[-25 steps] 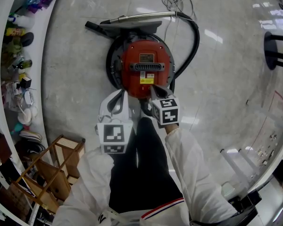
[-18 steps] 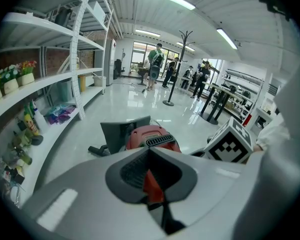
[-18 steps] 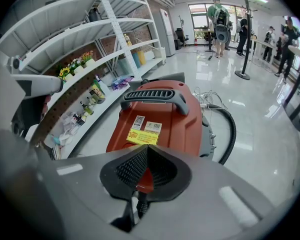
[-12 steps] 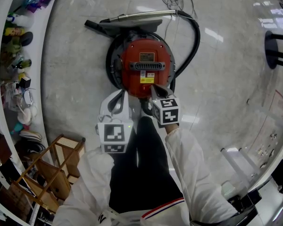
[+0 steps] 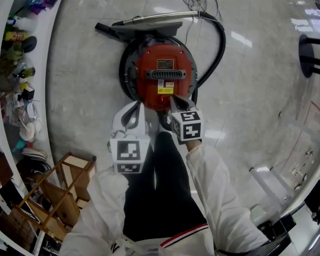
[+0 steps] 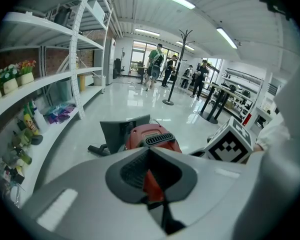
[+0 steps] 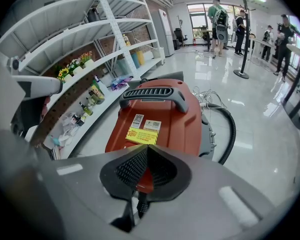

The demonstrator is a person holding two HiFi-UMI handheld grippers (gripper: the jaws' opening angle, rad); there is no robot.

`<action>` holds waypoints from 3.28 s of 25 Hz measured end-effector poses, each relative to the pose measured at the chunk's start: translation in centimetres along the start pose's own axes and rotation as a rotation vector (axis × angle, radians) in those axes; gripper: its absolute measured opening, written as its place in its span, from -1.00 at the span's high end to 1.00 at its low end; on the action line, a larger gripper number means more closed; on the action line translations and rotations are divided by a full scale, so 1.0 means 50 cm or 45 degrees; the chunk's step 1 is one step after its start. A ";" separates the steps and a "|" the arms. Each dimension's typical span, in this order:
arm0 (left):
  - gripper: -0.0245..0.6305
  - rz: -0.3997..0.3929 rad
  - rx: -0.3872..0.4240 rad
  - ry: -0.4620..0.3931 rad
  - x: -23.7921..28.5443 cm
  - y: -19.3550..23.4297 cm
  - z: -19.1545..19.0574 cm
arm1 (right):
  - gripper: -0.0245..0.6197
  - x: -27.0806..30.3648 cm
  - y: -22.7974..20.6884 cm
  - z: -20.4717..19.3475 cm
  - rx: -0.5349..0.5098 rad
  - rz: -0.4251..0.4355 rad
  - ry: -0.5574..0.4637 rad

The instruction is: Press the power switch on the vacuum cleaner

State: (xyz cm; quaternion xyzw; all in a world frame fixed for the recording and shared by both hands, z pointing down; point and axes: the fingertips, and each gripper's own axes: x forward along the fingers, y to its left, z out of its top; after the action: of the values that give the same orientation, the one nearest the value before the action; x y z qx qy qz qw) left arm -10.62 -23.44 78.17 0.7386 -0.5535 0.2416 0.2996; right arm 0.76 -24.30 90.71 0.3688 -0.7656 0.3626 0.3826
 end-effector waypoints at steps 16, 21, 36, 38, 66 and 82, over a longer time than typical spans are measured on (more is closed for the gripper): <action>0.93 0.010 0.014 -0.005 -0.022 -0.001 -0.010 | 0.92 -0.002 0.003 0.016 0.004 -0.009 -0.009; 0.93 0.009 0.042 -0.020 -0.043 0.004 0.016 | 0.92 -0.023 0.010 0.038 -0.023 -0.015 -0.029; 0.93 -0.012 0.051 -0.097 -0.119 -0.026 0.112 | 0.92 -0.147 0.022 0.124 -0.022 -0.049 -0.126; 0.93 -0.014 0.056 -0.110 -0.132 -0.034 0.127 | 0.92 -0.171 0.023 0.137 -0.021 -0.055 -0.143; 0.93 -0.003 0.174 -0.344 -0.377 -0.052 0.347 | 0.92 -0.649 0.140 0.334 -0.076 -0.095 -0.551; 0.93 -0.036 0.254 -0.517 -0.469 -0.105 0.490 | 0.92 -0.851 0.207 0.411 -0.172 -0.072 -0.809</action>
State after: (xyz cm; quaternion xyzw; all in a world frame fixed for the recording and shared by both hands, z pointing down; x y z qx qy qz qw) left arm -11.26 -23.98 43.84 0.8056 -0.5655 0.1372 0.1110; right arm 4.00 -24.46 42.47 0.4584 -0.8585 0.1669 0.1580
